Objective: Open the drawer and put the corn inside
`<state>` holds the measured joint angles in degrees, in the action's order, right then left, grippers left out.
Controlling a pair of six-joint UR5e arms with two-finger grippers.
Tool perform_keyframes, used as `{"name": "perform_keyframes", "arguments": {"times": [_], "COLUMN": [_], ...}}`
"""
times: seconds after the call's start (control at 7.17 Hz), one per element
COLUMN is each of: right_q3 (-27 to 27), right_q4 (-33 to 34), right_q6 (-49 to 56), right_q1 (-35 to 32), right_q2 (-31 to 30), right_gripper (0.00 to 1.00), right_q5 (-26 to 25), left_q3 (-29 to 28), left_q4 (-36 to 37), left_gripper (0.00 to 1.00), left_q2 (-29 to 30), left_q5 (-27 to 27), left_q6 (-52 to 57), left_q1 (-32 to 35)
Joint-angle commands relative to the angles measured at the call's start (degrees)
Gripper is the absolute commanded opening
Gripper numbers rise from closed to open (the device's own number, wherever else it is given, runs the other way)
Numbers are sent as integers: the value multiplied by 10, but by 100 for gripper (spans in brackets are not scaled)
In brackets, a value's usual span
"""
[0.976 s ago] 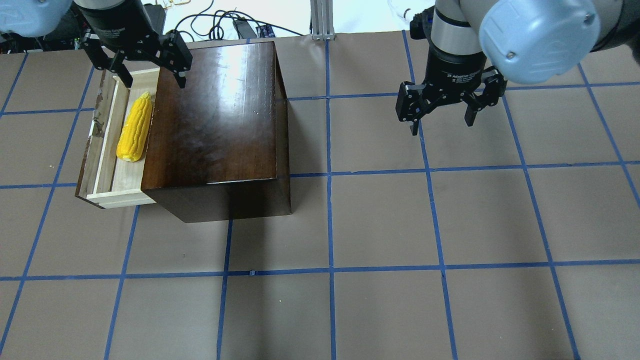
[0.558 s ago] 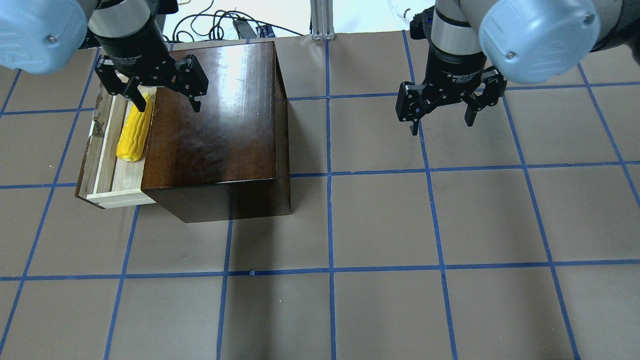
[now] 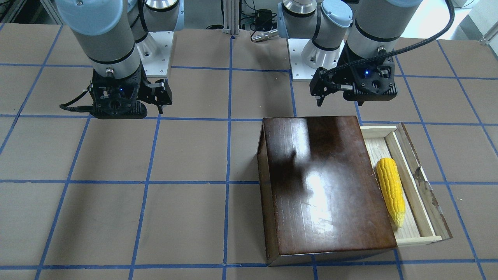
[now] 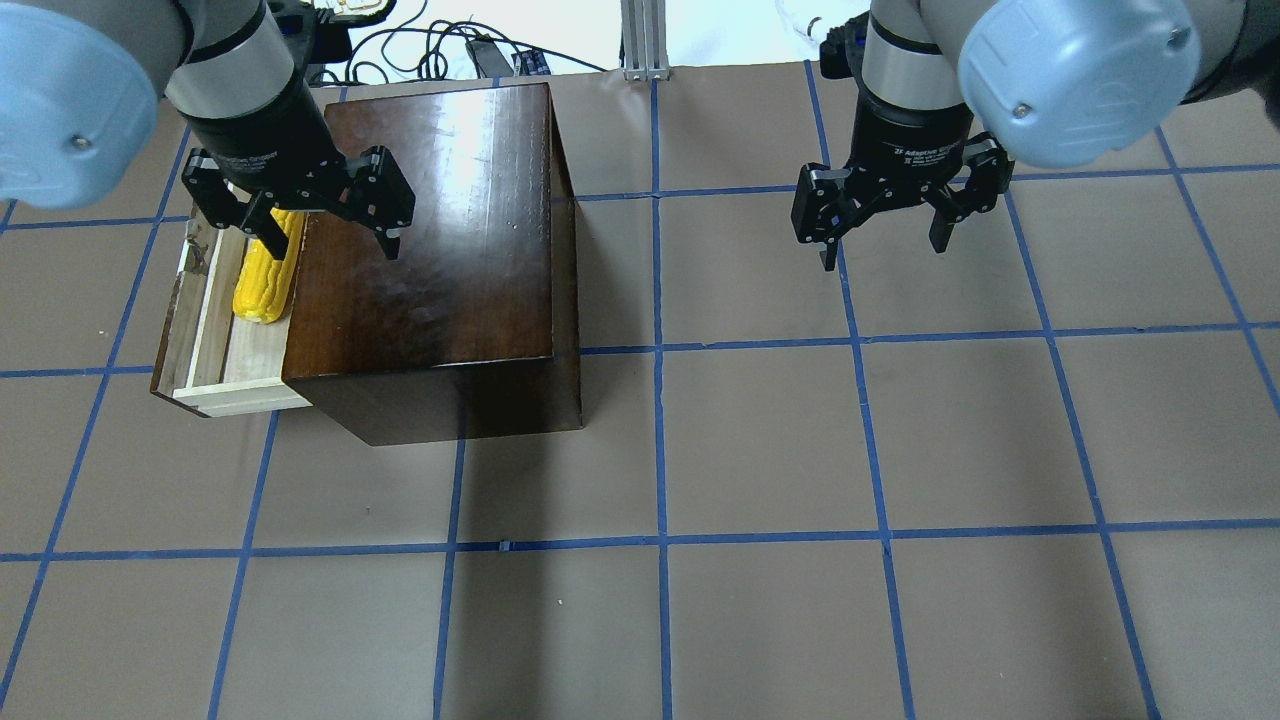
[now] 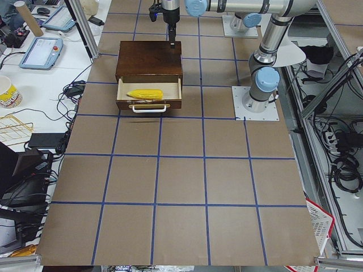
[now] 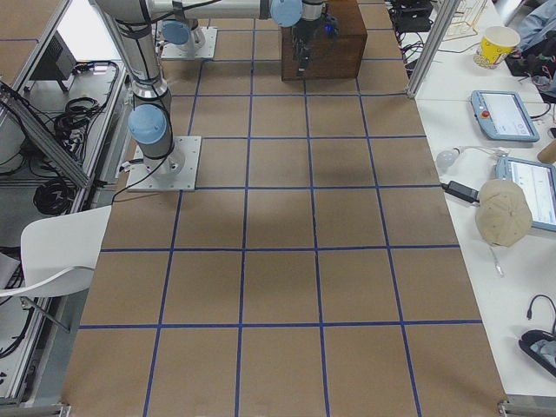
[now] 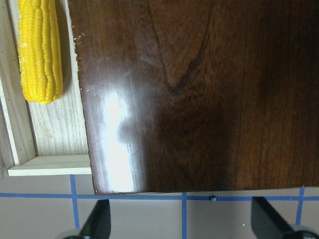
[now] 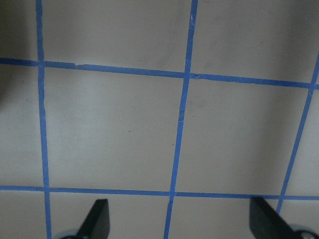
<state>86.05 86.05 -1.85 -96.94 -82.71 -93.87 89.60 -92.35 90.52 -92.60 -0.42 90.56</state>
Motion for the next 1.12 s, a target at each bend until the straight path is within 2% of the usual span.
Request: {"name": "perform_keyframes", "arguments": {"times": [0.0, 0.98], "right_q3": [0, 0], "right_q4": [0, 0], "right_q6": [0, 0], "right_q1": [0, 0], "right_q2": [0, 0], "right_gripper": [100, 100], "right_q5": [0, 0], "left_q3": [4, 7], "left_q4": [7, 10], "left_gripper": [100, 100], "left_q2": [-8, -3], "left_q5": [23, 16], "left_q6": [-4, 5], "left_q1": [-3, -6]}}
